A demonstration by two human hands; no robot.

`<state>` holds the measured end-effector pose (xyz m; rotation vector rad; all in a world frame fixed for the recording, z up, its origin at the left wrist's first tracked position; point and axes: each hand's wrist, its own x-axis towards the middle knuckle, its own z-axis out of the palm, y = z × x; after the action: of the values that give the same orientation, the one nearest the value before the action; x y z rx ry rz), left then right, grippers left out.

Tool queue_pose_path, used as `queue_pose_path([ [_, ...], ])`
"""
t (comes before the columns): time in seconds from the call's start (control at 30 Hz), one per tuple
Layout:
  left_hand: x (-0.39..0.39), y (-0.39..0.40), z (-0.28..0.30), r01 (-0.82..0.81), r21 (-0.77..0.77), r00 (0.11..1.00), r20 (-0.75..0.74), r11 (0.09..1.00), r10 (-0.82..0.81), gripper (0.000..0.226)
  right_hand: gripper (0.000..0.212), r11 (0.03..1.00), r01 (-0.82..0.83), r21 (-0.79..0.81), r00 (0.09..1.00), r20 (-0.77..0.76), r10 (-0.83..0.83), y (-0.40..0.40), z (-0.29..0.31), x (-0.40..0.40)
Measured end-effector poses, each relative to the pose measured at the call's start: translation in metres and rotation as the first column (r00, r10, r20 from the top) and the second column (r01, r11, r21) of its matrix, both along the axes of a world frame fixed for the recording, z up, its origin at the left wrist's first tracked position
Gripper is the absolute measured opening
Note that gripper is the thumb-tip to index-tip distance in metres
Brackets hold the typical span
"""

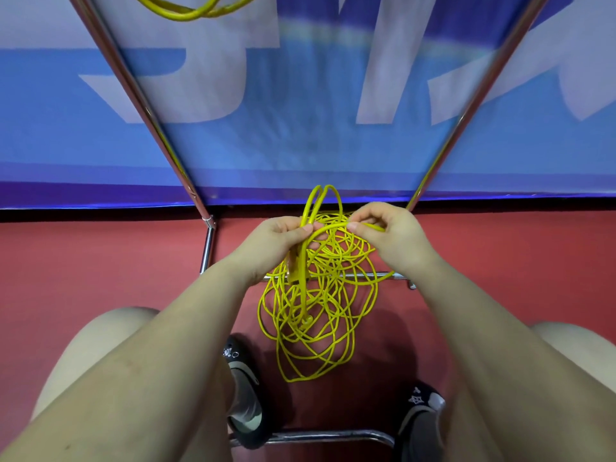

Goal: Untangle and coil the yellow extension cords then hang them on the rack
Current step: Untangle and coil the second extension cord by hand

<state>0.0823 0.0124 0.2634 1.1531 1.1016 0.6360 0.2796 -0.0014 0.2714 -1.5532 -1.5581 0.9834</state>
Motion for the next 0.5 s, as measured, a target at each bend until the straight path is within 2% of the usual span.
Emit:
queue_pose_path([
  [0.2,0.0073,-0.0040,0.0058,0.076,0.018,0.996,-0.044,0.997,-0.075,0.019,0.004,0.996,0.082,0.031,0.996,0.027,-0.083,-0.0002,-0.0009,-0.0015],
  [0.5,0.0063,-0.0082,0.0008,0.117,0.000,0.990,-0.075,0.993,-0.116,0.018,0.011,0.998,0.019,0.059,0.999,0.042,-0.022,-0.0015,0.0052,-0.0031],
])
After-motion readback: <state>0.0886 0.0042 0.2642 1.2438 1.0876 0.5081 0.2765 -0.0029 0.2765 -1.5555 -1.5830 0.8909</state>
